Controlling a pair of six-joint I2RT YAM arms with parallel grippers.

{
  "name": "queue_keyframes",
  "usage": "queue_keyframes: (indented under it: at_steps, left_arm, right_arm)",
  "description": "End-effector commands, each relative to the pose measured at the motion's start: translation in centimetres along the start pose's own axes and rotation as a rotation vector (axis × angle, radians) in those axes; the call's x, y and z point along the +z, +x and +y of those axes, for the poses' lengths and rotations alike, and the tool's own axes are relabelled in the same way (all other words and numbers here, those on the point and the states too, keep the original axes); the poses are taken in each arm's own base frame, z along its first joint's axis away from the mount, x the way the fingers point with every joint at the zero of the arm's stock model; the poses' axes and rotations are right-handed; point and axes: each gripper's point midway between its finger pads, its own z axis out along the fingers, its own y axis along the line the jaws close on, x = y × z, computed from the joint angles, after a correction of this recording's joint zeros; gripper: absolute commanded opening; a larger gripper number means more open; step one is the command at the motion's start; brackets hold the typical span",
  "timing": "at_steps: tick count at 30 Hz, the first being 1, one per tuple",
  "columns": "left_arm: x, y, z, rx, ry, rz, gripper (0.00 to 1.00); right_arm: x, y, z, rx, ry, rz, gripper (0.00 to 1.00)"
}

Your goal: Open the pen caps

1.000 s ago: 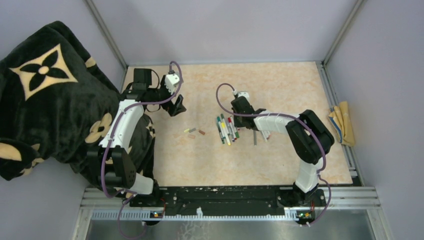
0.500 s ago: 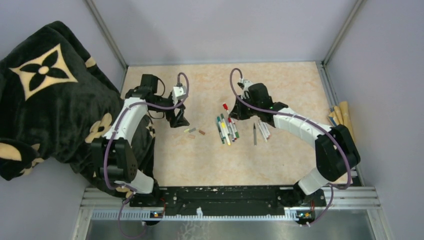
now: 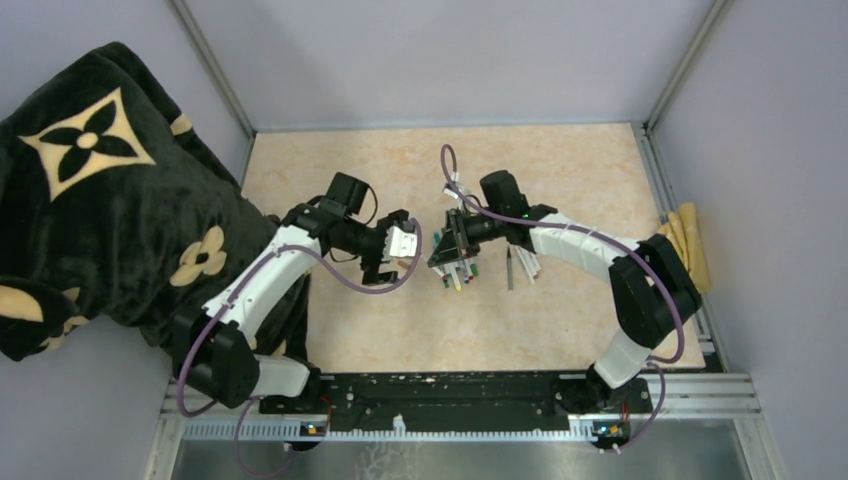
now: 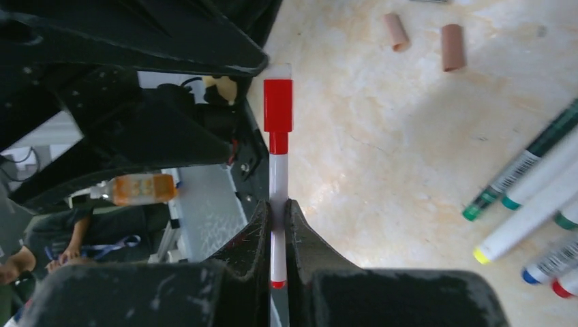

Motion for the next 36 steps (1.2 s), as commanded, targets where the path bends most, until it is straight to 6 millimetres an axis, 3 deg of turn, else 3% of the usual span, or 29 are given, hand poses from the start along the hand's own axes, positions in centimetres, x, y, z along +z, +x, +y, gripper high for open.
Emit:
queue_keyframes:
  at_steps: [1, 4, 9, 14, 17, 19, 22, 25, 28, 33, 36]
  left_arm:
    - [0.1, 0.4, 0.7, 0.127, -0.040, 0.056, 0.99]
    - [0.6, 0.6, 0.4, 0.164, -0.038, 0.076, 0.96]
    - [1.1, 1.2, 0.7, 0.183, -0.053, 0.107, 0.82]
    - [1.3, 1.2, 0.8, 0.200, -0.052, 0.125, 0.41]
    - [1.3, 1.2, 0.9, 0.210, -0.059, 0.132, 0.28]
    - [1.4, 1.0, 1.0, 0.213, -0.060, 0.129, 0.19]
    - [1.5, 0.8, 0.9, 0.213, -0.056, 0.124, 0.13]
    - [1.6, 0.9, 0.9, 0.213, -0.056, 0.128, 0.10]
    - [1.6, 1.0, 0.9, 0.213, -0.058, 0.134, 0.09]
    - [1.5, 1.8, 0.7, 0.236, -0.052, 0.170, 0.09]
    - [1.4, 3.0, 0.7, 0.266, -0.050, 0.219, 0.07]
  right_arm:
    - [0.8, -1.0, 4.2, -0.066, -0.148, 0.034, 0.00]
    - [1.1, -1.0, 4.6, -0.053, -0.166, 0.040, 0.00]
    - [1.3, -1.0, 4.8, -0.045, -0.180, 0.050, 0.00]
    - [1.7, -0.7, 4.4, -0.030, -0.181, 0.060, 0.00]
    - [2.0, -0.6, 4.1, -0.019, -0.179, 0.064, 0.01]
    - [2.3, -0.5, 3.8, -0.008, -0.170, 0.065, 0.16]
    - [2.7, -0.4, 3.8, 0.001, -0.161, 0.062, 0.30]
    - [3.1, -0.9, 4.1, -0.005, -0.167, 0.035, 0.34]
    - [3.4, -0.9, 4.0, 0.010, -0.174, 0.027, 0.29]
    - [3.3, -0.8, 3.5, 0.012, -0.141, 0.014, 0.02]
    - [3.1, -0.7, 3.2, 0.003, -0.108, 0.010, 0.00]
